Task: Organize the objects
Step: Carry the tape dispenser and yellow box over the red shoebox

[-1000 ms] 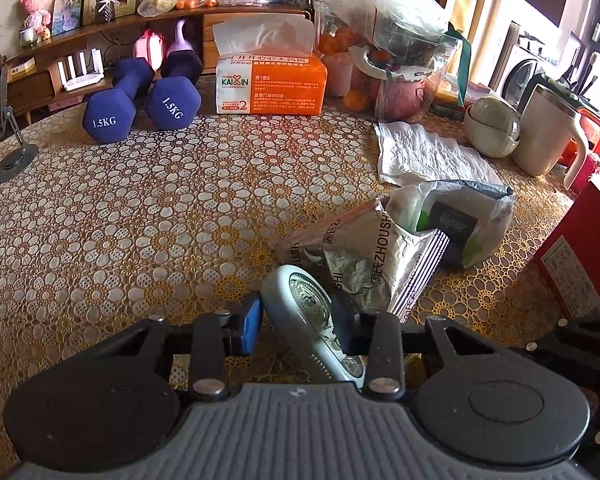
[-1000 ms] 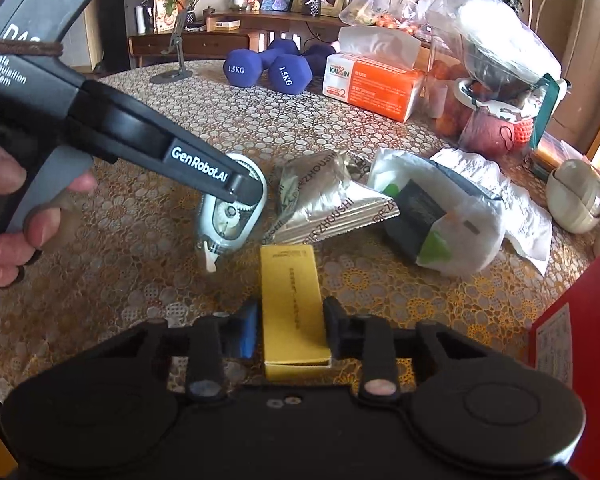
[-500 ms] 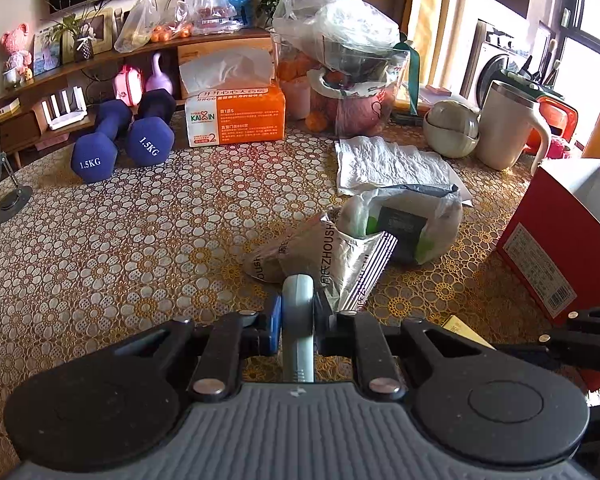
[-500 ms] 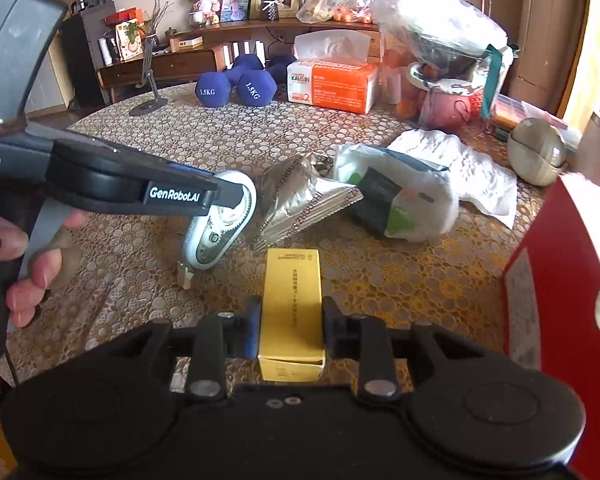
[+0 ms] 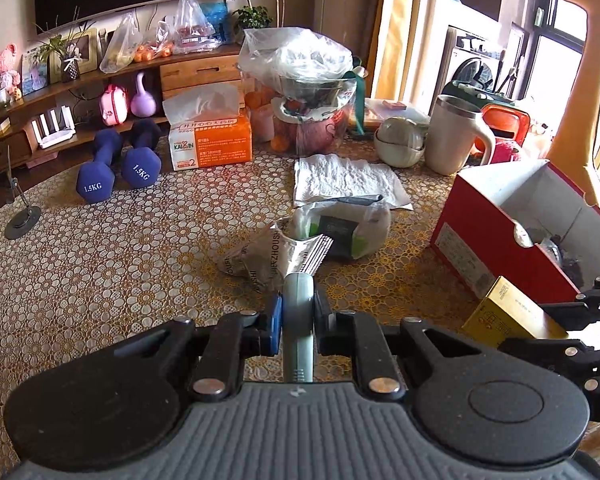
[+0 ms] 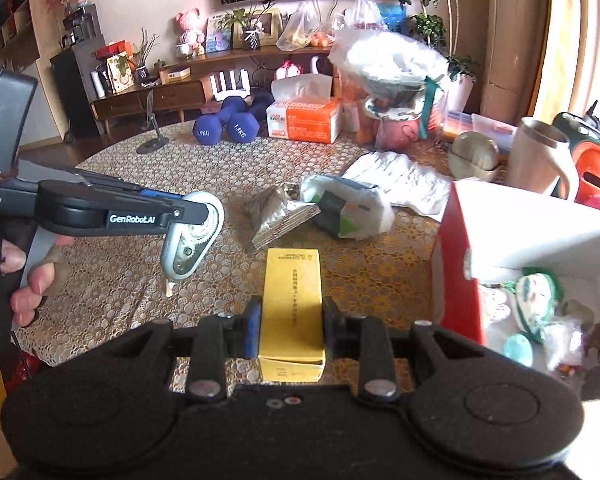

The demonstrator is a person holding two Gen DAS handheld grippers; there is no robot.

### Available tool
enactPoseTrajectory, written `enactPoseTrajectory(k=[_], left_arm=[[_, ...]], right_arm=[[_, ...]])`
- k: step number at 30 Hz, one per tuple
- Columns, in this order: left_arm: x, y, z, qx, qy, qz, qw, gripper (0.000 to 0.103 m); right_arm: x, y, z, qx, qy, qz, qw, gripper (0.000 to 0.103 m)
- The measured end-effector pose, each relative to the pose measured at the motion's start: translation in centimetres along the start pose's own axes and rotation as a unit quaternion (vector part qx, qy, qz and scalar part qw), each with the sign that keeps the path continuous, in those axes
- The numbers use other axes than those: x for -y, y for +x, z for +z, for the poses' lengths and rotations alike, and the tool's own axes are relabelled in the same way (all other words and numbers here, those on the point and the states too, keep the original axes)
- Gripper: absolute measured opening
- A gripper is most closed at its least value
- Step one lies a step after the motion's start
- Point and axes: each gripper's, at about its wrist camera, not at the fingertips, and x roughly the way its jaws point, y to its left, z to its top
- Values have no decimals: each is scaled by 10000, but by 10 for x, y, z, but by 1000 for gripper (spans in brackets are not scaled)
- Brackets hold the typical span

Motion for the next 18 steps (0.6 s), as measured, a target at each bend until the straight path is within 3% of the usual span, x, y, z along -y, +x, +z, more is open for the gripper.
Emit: enactPoseTrajectory(k=[9,18], left_arm=[[54,-41,20,271,410,-435,9978,15],[107,-40,41,305,723,-755,9941,15]], right_arm=[[33,-63,1,429,177,-327,9984,28],[93,-97,1,702,547,-854,9924,28]])
